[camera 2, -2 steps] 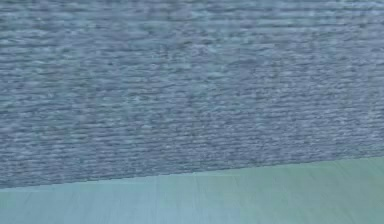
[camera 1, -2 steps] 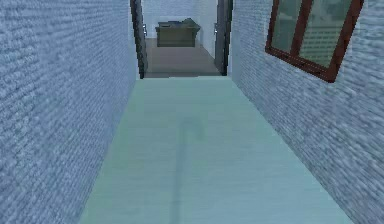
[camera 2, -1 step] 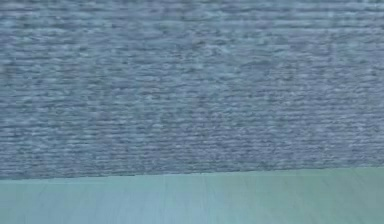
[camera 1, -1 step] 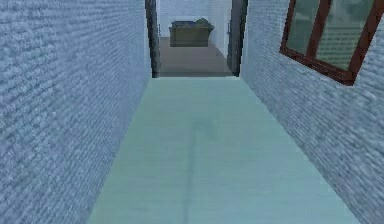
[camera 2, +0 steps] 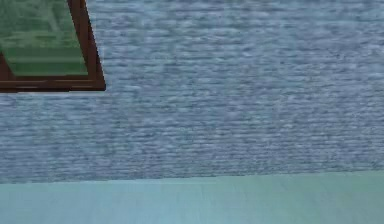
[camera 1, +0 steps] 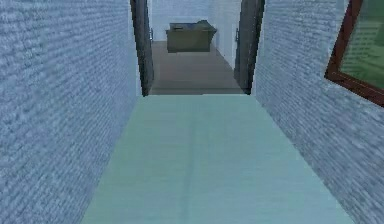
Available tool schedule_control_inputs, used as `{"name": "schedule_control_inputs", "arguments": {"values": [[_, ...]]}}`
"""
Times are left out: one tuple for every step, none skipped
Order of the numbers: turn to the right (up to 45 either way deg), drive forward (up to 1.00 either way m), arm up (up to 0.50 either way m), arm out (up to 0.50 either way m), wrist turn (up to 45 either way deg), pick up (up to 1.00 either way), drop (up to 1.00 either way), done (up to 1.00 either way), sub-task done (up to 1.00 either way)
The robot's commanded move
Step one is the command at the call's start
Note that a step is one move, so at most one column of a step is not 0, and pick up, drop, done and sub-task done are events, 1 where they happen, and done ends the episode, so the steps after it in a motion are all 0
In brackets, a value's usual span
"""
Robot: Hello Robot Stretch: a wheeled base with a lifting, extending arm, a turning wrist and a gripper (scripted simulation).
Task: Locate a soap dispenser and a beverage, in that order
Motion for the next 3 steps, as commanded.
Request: {"name": "schedule_control_inputs", "arguments": {"values": [[0.0,1.0,0.0,0.0,0.0,0.0,0.0,0.0,0.0],[0.0,1.0,0.0,0.0,0.0,0.0,0.0,0.0,0.0],[0.0,1.0,0.0,0.0,0.0,0.0,0.0,0.0,0.0]]}}
